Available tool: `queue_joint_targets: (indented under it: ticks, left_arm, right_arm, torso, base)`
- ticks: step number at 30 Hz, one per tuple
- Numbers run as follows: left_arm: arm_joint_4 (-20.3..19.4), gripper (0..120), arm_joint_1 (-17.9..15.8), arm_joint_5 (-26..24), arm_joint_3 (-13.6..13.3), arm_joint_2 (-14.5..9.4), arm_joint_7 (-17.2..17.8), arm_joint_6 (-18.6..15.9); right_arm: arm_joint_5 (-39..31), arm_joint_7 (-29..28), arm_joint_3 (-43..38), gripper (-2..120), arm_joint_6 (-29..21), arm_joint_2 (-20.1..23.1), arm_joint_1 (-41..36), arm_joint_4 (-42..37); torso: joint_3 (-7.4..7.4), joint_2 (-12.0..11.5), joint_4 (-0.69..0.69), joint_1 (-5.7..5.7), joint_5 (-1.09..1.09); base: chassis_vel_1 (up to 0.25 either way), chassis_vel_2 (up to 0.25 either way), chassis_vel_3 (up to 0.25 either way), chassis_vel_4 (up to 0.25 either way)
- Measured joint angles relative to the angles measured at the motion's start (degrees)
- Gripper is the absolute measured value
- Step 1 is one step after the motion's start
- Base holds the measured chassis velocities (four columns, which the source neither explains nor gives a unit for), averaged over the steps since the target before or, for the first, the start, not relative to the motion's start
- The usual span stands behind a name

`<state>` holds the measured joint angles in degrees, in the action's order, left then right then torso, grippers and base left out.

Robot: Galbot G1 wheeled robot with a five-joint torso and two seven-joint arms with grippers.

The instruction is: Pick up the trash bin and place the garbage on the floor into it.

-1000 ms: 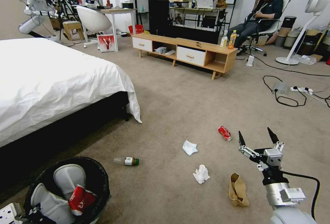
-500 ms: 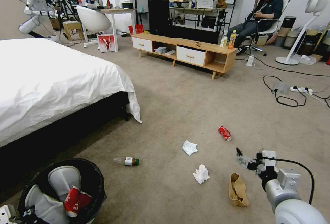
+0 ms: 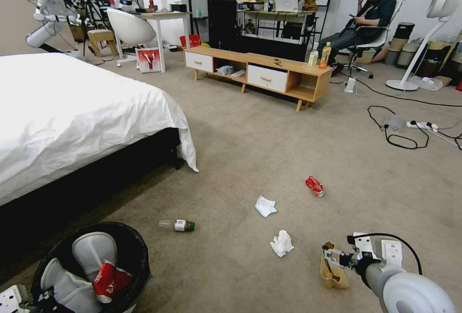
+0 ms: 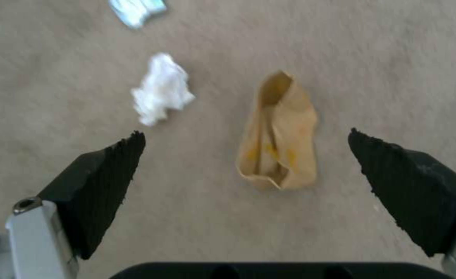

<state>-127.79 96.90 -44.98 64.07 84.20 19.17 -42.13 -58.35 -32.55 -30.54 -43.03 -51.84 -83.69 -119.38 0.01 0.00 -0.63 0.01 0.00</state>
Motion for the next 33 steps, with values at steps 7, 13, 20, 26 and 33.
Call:
queue_joint_targets:
  ticks: [7, 13, 20, 26, 33]
  left_arm:
    - [0.75, 3, -0.51, 0.04, -0.78, -0.45, -0.05, 0.00]
    - [1.33, 3, -0.73, 0.30, -1.33, -0.58, -0.10, 0.00]
    - [1.69, 3, -1.04, 0.82, -1.97, -0.41, -0.15, 0.00]
    - [1.93, 3, -1.26, 1.17, -2.13, -0.19, -0.16, 0.00]
    - [2.59, 3, -1.52, 2.06, -2.55, 0.36, -0.16, 0.00]
  right_arm:
    - [1.15, 0.21, 1.03, 100, 0.28, -1.03, 0.32, 4.50]
    - [1.58, 0.77, 2.22, 100, 0.54, -2.09, 2.96, 10.38]
    - [2.55, 2.29, 4.39, 100, 1.44, -3.58, 7.58, 17.73]
    - [4.14, 3.82, 6.00, 100, 3.35, -4.36, 9.87, 22.24]
    - [6.30, 5.72, 8.86, 100, 5.41, -5.99, 13.32, 28.83]
  torso:
    - [0.00, 0.00, -0.01, 0.00, 0.00]
    - [0.00, 0.00, 0.01, 0.00, 0.00]
    - [0.00, 0.00, 0.00, 0.00, 0.00]
    - [0.00, 0.00, 0.00, 0.00, 0.00]
    - [0.00, 0.00, -0.01, 0.00, 0.00]
  base:
    - [0.000, 0.000, 0.000, 0.000]
    - [0.000, 0.000, 0.000, 0.000]
    - [0.000, 0.000, 0.000, 0.000]
    - [0.000, 0.000, 0.000, 0.000]
    - [0.000, 0.000, 0.000, 0.000]
